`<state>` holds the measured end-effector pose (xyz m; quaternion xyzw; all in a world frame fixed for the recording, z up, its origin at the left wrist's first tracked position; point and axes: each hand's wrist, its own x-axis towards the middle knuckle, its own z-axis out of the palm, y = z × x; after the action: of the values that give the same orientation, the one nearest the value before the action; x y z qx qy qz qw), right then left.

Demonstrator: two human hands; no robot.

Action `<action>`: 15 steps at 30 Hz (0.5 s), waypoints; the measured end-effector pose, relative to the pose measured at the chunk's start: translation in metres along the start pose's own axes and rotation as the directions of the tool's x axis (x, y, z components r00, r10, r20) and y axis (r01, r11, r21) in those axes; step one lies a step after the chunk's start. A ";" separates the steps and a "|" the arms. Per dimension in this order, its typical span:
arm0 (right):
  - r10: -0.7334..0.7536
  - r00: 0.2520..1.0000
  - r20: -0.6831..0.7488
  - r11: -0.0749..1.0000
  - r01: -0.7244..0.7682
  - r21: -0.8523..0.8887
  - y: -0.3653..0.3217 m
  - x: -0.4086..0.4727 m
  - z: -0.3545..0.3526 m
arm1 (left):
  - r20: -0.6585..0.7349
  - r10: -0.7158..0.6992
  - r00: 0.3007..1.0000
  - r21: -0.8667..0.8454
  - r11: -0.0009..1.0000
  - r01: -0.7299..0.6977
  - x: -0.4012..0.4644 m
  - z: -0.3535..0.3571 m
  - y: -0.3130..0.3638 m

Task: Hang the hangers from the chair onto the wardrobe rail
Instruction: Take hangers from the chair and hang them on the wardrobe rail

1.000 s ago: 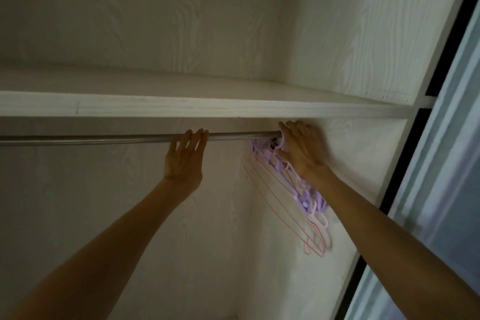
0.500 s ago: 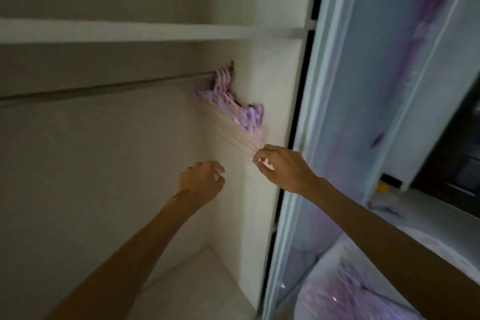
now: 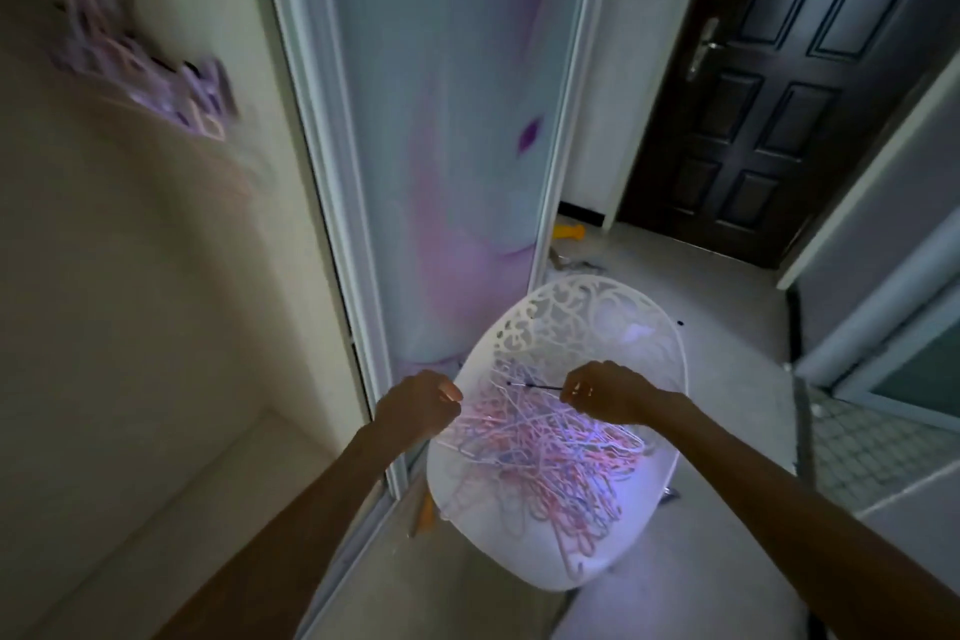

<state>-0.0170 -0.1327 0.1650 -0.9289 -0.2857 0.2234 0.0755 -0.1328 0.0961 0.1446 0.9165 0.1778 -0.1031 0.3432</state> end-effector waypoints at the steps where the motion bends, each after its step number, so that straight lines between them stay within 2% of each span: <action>1: 0.024 0.999 0.022 1.000 -0.024 0.006 0.020 -0.003 0.003 | 0.018 -0.014 1.000 0.002 1.000 0.014 0.007 0.013 0.005; 8: 0.106 0.985 0.134 0.994 -0.107 0.001 0.134 0.013 0.040 | 0.105 -0.165 0.981 0.002 0.986 0.166 0.062 0.098 0.018; 15: 0.097 0.970 0.225 0.995 -0.100 0.003 0.174 0.082 0.088 | 0.114 -0.352 0.929 -0.090 0.928 0.362 0.140 0.137 -0.016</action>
<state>0.0894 -0.2292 0.0097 -0.9101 -0.2446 0.3324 0.0381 -0.0200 0.0520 -0.0108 0.8426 0.3306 -0.1975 0.3766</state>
